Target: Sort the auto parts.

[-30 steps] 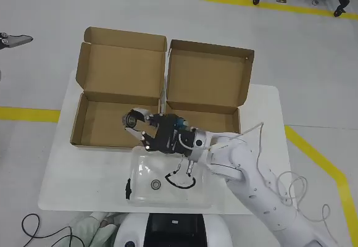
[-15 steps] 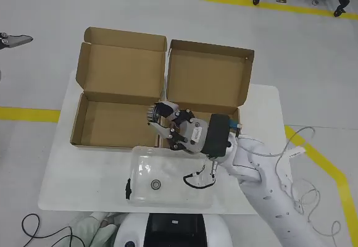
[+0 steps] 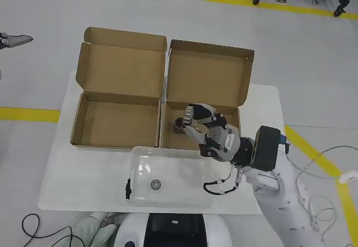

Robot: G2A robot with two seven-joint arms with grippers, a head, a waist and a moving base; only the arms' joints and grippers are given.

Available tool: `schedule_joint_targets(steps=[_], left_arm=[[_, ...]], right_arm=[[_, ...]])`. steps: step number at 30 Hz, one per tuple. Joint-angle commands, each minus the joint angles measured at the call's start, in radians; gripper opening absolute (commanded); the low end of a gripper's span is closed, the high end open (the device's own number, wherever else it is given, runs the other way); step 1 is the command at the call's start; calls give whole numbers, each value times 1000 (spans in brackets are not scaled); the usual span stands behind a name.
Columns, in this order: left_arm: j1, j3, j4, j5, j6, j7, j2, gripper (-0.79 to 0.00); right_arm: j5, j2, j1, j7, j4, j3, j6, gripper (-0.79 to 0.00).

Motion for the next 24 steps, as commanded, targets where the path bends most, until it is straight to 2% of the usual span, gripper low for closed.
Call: schedule_joint_targets(steps=[1, 16, 18, 24], left_arm=[[0, 0, 0, 0, 0, 0, 0, 0], [0, 0, 0, 0, 0, 0, 0, 0], [0, 0, 0, 0, 0, 0, 0, 0], [0, 0, 0, 0, 0, 0, 0, 0]], right_arm=[[-2, 3, -15, -7, -9, 11, -4, -785], [-12, 13, -61, -48, -15, 40, -11, -785], [-20, 13, -48, 1, 4, 25, 1, -785], [-18, 8, 26, 260, 33, -42, 85, -785]])
